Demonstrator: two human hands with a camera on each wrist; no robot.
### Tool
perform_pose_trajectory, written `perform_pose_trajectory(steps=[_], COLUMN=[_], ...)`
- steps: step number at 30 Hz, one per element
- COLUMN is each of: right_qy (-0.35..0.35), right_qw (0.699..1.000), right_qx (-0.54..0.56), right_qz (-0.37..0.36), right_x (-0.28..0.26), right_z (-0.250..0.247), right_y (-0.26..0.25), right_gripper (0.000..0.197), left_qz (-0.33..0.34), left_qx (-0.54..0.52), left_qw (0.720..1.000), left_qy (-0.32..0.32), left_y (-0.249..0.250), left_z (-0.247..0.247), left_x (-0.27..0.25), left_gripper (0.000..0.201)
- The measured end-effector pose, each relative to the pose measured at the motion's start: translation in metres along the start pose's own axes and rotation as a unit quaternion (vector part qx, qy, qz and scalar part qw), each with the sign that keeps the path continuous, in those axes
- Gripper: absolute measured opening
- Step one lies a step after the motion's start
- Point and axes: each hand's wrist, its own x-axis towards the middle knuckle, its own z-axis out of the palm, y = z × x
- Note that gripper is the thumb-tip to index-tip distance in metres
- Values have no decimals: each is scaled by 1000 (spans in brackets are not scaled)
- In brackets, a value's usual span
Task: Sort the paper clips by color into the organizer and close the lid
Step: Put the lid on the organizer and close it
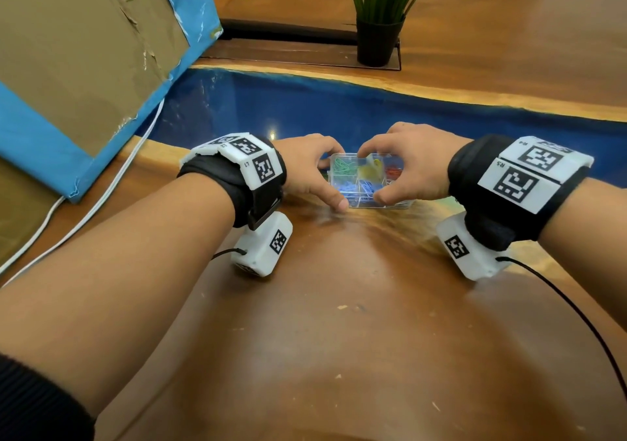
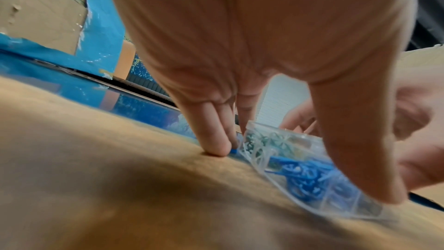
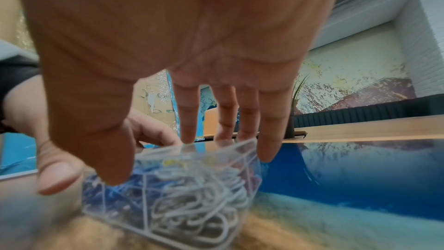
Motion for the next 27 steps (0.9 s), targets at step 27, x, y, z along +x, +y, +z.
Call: perform_pose_trajectory(steps=[27], right_qy=[15], right_qw=[999], right_qx=[31], right_qz=[-13], right_x=[0], right_z=[7], right_y=[13], right_gripper=[66], left_qz=[13], left_qx=[160], left_qw=[986], left_qy=[45], left_y=[16], left_z=[3], left_x=[3], left_gripper=[85])
